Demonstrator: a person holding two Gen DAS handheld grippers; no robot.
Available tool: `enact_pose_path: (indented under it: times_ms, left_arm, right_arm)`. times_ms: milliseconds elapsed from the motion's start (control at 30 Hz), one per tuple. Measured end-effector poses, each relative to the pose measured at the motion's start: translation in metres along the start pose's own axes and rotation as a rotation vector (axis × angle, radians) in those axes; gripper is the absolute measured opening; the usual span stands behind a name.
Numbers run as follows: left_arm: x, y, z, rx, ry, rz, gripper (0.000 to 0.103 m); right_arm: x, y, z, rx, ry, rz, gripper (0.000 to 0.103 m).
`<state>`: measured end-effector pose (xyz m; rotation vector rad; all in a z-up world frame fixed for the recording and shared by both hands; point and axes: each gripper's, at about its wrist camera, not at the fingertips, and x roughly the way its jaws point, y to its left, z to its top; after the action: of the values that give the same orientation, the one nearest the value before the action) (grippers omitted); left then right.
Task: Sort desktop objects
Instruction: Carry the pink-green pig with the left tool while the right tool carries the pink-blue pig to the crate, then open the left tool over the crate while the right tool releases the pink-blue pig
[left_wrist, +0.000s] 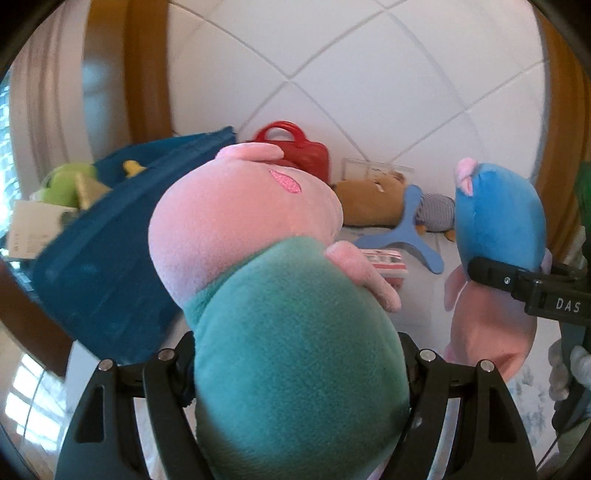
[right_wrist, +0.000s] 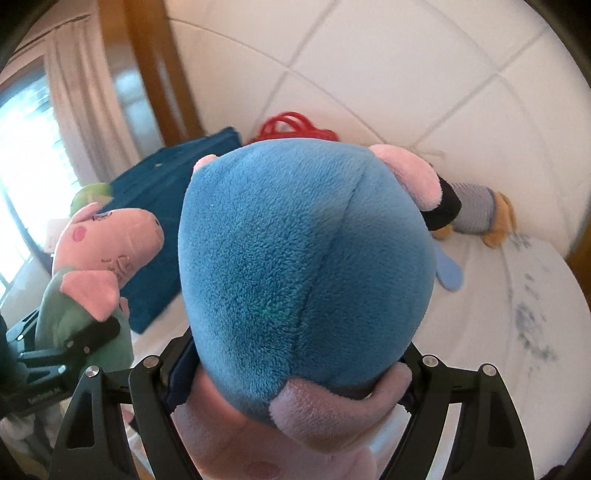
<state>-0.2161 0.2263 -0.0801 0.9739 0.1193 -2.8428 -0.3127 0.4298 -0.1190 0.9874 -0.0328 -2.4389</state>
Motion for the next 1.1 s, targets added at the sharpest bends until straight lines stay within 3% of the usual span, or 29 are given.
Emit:
enact_pose_path:
  times_ms: [300, 500, 667, 867, 1100]
  left_arm:
    - [-0.018, 0.088, 0.022, -0.020, -0.115, 0.041, 0.076]
    - [-0.030, 0.184, 0.077, 0.033, -0.240, 0.064, 0.076]
    - [-0.033, 0.271, 0.123, 0.047, -0.308, 0.146, 0.076]
    - [0.004, 0.362, 0.147, -0.003, -0.260, 0.238, 0.077]
    - [0.066, 0.419, 0.133, -0.051, -0.115, 0.236, 0.080]
  right_arm:
    - [0.016, 0.089, 0.039, -0.093, -0.068, 0.061, 0.084]
    - [0.042, 0.187, 0.094, -0.129, -0.195, 0.107, 0.084]
    - [0.076, 0.278, 0.148, -0.132, -0.298, 0.154, 0.084]
    - [0.141, 0.360, 0.187, -0.173, -0.307, 0.170, 0.084]
    - [0.216, 0.402, 0.193, -0.189, -0.168, 0.121, 0.084]
